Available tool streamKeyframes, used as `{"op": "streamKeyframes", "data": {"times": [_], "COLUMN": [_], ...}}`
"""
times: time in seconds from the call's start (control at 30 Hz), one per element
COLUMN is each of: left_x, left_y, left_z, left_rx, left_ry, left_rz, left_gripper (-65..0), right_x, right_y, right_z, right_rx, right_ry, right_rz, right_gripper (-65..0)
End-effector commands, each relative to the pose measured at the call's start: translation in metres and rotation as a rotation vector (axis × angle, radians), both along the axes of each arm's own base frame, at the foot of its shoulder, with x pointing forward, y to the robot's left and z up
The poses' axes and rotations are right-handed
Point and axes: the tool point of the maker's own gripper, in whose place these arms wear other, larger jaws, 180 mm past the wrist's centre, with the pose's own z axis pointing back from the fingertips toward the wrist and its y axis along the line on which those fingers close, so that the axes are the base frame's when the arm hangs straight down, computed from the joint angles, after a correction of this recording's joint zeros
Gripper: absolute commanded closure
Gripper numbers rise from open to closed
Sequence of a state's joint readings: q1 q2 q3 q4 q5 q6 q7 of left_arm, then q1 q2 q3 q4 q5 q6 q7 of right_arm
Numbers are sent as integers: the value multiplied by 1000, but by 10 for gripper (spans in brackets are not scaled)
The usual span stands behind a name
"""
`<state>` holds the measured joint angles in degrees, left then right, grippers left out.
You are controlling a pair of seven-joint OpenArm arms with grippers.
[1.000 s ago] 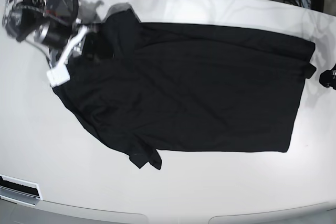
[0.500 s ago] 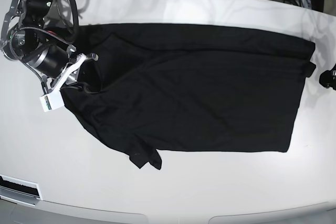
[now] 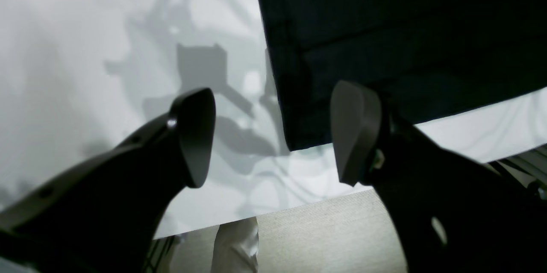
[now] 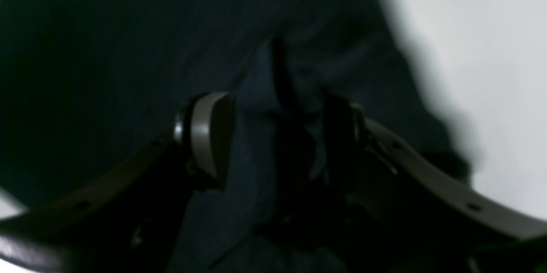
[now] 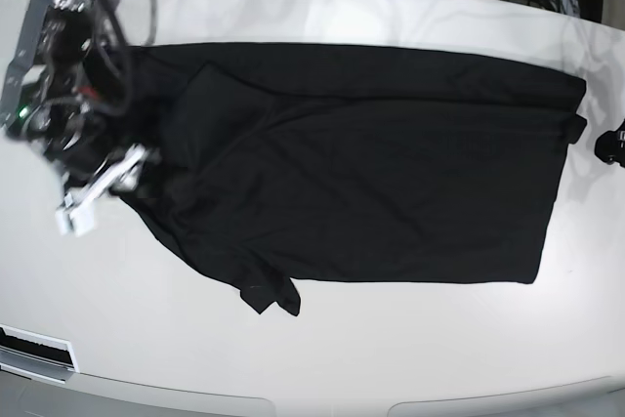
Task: Layout the t-shirt on the table in an organized manner, then fold the t-shirt properly
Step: 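Grasp the opposite shirt edge with the left gripper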
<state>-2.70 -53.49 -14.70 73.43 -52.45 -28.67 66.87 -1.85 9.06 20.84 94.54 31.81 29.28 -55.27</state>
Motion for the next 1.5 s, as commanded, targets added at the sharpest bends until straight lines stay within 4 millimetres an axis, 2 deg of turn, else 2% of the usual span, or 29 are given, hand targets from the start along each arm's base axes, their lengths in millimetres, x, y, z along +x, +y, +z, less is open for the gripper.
{"op": "streamKeyframes", "data": {"times": [0.0,0.1,0.2,0.27,0.3,0.33,0.37,0.4,0.5,0.67,0.77,0.87,0.9,1.07,1.2,1.3,1.47], "left_x": [10,10,10,11,12,12,12,11,9,13,16,20,21,18,7,-9,-26], "left_y": [10,10,10,8,5,3,-1,-5,-17,-46,-70,-88,-92,-103,-107,-108,-125], "left_z": [19,19,19,20,21,21,22,22,24,37,46,43,38,-2,-33,-54,-78], "left_rx": [27,30,27,20,10,-3,-20,-40,-93,-146,-168,-191,-201,-174,-147,-141,-159], "left_ry": [-45,-46,-47,-50,-54,-57,-58,-55,-52,-104,-142,-161,-164,-119,-103,-79,-45], "left_rz": [0,0,0,-6,-19,-29,-39,-47,-100,-242,-317,-313,-294,-203,-126,-67,-58], "left_gripper": [-431,-431,-430,-404,-343,-238,-102,0,0,0,0,0,0,0,0,0,0], "right_x": [12,13,5,-4,-9,-17,-23,-32,-57,-87,-87,-84,-87,-82,-83,-85,-80], "right_y": [-5,-10,-5,1,6,12,15,17,21,22,12,0,0,-21,-14,-4,6], "right_z": [20,27,27,25,26,27,27,25,18,-1,-14,-31,-36,-45,-45,-47,-52], "right_rx": [-18,-63,-49,-30,-11,6,38,67,115,39,-127,-306,-335,-405,-369,-333,-309], "right_ry": [-54,-38,-19,1,-2,-9,6,30,90,195,193,158,156,201,196,194,166], "right_rz": [11,51,110,172,215,274,293,315,367,470,504,521,532,350,348,352,332], "right_gripper": [-362,-362,-361,-324,-267,-176,-64,0,0,0,0,0,0,0,0,0,0]}}
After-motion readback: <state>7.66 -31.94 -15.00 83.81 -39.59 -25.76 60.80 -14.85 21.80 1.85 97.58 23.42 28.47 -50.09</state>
